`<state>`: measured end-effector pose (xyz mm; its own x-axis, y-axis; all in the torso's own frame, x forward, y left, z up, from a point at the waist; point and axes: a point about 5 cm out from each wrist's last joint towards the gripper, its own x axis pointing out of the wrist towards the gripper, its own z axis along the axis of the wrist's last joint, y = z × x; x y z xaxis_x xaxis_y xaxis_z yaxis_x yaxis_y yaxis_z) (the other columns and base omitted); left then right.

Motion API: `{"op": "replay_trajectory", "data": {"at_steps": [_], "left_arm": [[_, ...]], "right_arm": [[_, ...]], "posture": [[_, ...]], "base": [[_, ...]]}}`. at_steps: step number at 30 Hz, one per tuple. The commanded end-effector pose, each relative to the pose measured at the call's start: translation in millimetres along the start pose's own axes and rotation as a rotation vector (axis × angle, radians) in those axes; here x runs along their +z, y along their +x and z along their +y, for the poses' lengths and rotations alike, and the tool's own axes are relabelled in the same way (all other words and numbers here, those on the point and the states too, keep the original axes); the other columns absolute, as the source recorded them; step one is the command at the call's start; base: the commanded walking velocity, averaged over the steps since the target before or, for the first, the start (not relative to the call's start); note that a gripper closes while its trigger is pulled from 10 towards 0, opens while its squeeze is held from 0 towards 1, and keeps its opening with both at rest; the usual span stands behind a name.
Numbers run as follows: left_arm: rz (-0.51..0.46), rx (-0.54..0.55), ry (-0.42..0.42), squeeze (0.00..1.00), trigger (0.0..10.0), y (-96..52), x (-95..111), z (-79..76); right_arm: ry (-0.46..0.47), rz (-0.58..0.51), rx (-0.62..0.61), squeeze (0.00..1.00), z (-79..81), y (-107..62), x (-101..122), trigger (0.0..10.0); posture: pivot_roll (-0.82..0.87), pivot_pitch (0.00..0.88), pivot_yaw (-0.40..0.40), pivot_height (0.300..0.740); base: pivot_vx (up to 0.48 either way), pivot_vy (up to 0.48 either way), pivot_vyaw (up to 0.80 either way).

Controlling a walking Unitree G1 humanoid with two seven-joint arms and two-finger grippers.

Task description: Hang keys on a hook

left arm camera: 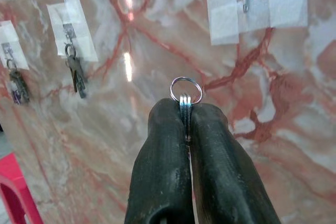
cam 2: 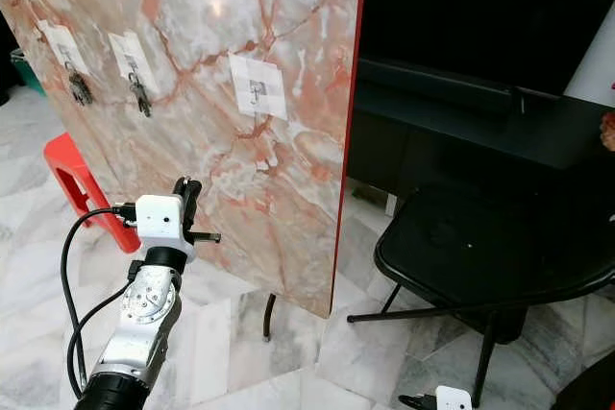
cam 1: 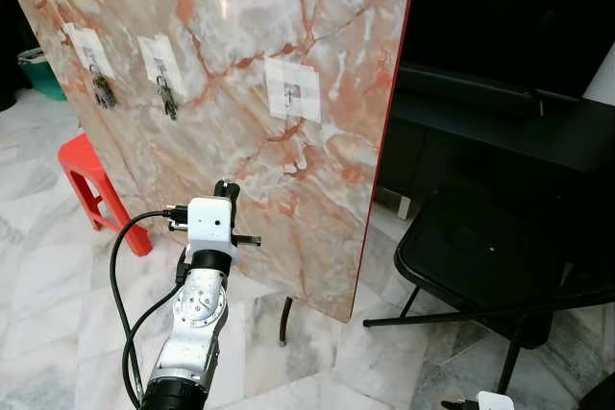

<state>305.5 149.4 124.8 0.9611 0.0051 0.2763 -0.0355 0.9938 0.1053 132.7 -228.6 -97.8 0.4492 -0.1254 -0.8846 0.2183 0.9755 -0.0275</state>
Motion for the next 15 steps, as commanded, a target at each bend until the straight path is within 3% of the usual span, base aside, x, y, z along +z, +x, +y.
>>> {"op": "replay_trajectory", "data": {"at_steps": [1,15], "left_arm": [[-0.037,0.008,-0.015,0.0,10.0,6.2,8.5,2.2],[-0.049,-0.002,-0.011,0.0,10.0,9.7,10.7,3.6]], "right_arm": [[-0.008,-0.002,0.004,0.0,1.0,0.1,0.2,10.0],[-0.014,0.0,0.007,0.0,1.3,0.1,0.0,10.0]], "posture": [[-0.07,0.0,0.002,0.709],[-0.07,0.0,0.003,0.709]], "base": [[0.277,0.0,0.0],[0.293,0.0,0.0]]}}
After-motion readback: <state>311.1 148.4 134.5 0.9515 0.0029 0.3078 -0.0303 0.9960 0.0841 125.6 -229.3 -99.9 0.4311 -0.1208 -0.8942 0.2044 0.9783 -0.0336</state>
